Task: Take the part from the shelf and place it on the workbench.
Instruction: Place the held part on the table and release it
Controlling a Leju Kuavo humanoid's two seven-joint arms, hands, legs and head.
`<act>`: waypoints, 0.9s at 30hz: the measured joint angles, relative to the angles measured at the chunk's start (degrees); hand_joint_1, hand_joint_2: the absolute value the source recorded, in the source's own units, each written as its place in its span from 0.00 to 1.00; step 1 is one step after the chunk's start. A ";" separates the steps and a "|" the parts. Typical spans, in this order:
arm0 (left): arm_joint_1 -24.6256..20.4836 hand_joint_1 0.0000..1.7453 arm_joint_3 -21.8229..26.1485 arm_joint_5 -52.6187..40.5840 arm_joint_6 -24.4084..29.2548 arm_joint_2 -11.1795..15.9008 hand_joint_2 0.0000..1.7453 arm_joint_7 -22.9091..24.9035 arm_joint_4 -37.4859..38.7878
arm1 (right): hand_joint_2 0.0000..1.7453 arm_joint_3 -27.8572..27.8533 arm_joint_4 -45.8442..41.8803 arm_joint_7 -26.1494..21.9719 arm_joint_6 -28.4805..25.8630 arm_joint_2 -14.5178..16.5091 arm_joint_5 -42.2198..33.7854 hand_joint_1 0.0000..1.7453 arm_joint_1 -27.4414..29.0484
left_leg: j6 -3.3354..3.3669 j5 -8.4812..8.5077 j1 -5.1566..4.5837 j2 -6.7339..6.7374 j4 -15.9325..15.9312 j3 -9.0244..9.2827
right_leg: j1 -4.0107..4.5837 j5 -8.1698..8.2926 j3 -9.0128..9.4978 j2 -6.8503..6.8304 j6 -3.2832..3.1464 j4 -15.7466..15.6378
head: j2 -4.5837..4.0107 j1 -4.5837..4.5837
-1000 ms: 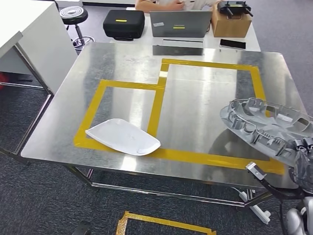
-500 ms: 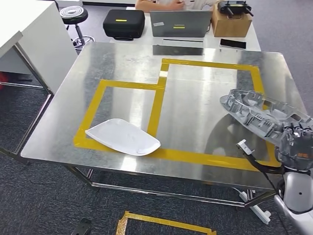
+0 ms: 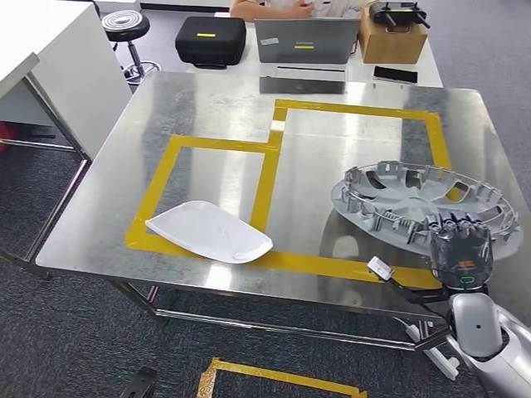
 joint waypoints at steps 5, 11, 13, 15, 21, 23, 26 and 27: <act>-0.23 0.00 -0.86 -0.20 0.35 0.01 0.00 0.60 0.00 | 1.00 2.64 0.06 0.00 -0.01 0.10 -0.01 1.00 -1.43 | 0.00 0.00 0.00 0.00 0.00 0.00 | 0.00 0.00 0.00 0.00 0.00 0.00 | 0.00 0.00; -0.36 0.00 -1.37 -0.20 0.54 0.01 0.00 0.67 0.00 | 1.00 4.34 0.06 0.00 -0.02 0.10 -0.01 1.00 -2.23 | 0.00 -0.02 0.00 0.00 0.00 0.00 | 0.00 -0.01 0.00 0.00 0.00 0.00 | 0.00 0.01; -0.37 0.00 -1.43 -0.20 0.56 0.01 0.25 0.67 0.00 | 0.75 4.73 0.06 0.00 -0.02 0.10 -0.01 0.75 -2.35 | 0.00 -0.02 0.00 0.00 0.00 0.00 | 0.00 -0.01 0.00 0.00 0.00 0.00 | 0.00 0.01; -0.37 0.00 -1.53 -0.17 0.58 0.01 0.75 0.68 0.00 | 0.25 5.00 0.09 0.00 -0.02 0.10 -0.01 0.25 -2.46 | 0.00 -0.02 0.00 0.00 0.00 0.00 | 0.00 -0.01 0.00 0.01 0.00 0.00 | 0.00 0.00; -0.32 0.00 -1.76 0.28 0.47 0.01 0.25 1.75 0.00 | 0.00 5.21 0.87 0.01 -0.02 0.21 -0.01 0.00 -2.19 | 0.01 -0.02 0.00 0.00 0.00 0.00 | 0.00 -0.01 0.00 0.00 0.00 0.00 | 0.00 0.01; -0.18 0.00 -1.80 0.27 0.55 0.01 0.00 2.77 0.00 | 0.00 4.66 1.60 -0.16 -0.02 0.57 -0.01 0.00 -1.49 | 0.00 -0.02 0.00 0.00 0.00 0.00 | 0.00 -0.01 0.00 0.00 0.00 0.00 | 0.00 0.01; 0.10 0.00 -1.81 0.39 0.54 0.02 0.00 3.51 0.00 | 0.00 2.40 3.48 -2.16 -0.02 1.96 -0.01 0.00 0.03 | 0.00 -0.02 0.00 0.00 0.00 -0.01 | 0.00 -0.01 0.00 0.01 0.00 0.00 | 0.00 0.01; 0.16 0.00 -1.81 0.49 0.54 0.03 0.00 3.57 0.00 | 0.00 0.89 4.22 -3.62 -0.02 2.72 -0.01 0.00 0.70 | 0.00 -0.02 0.00 0.00 0.00 -0.01 | 0.00 -0.01 0.00 0.01 0.00 0.00 | 0.00 0.01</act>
